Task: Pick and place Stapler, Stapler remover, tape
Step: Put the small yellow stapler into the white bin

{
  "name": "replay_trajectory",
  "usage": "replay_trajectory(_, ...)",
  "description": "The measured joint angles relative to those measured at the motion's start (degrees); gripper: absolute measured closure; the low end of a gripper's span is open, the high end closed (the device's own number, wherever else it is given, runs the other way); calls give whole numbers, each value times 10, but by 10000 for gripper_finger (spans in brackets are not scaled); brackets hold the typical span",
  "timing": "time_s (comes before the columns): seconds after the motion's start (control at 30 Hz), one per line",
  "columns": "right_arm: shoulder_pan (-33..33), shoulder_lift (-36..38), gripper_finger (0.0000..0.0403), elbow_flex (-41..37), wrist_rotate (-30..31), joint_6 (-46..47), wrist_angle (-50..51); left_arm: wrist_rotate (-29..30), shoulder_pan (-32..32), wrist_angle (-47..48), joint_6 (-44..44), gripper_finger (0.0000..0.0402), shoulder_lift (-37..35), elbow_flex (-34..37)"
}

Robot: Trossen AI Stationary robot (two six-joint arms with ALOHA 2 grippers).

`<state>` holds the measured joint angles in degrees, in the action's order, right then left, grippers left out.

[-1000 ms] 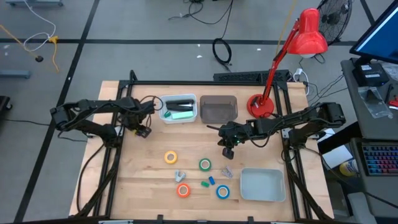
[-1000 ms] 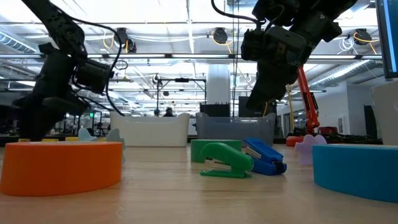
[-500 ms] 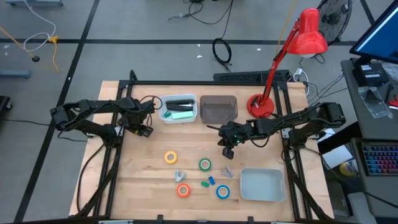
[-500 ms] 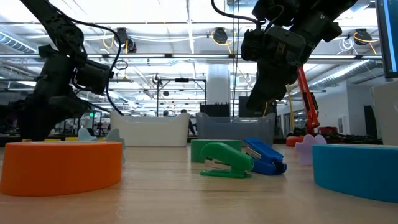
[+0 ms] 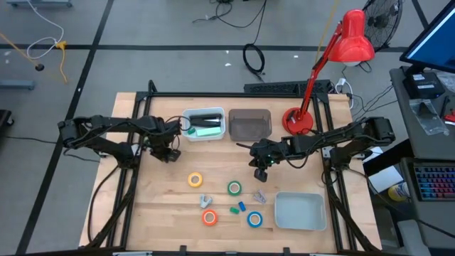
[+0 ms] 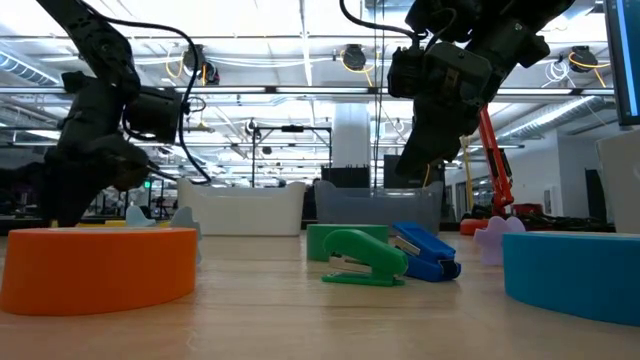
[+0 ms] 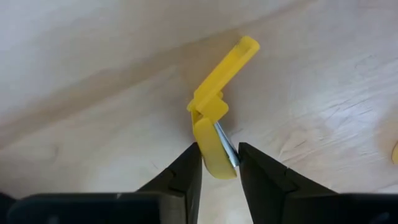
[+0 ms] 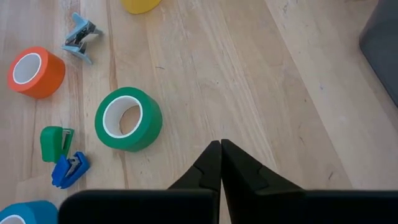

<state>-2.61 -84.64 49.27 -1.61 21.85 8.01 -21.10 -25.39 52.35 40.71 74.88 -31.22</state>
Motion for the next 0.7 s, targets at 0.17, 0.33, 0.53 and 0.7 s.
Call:
replay_trajectory(0.17, 0, 0, 399, 0, 0, 0, 1, -12, 7, -8, 24, 283, 0, 0)
replay_trajectory(0.33, 0, 0, 399, 0, 0, -1, 2, -34, 16, -48, 46, 292, 0, 0)
replay_trajectory(0.53, 0, 0, 399, 0, 0, -2, 2, -46, 27, -59, 59, 331, -1, 0)
replay_trajectory(0.7, 0, 0, 399, 0, 0, -2, 2, -71, 39, -59, 59, 343, -8, 0)
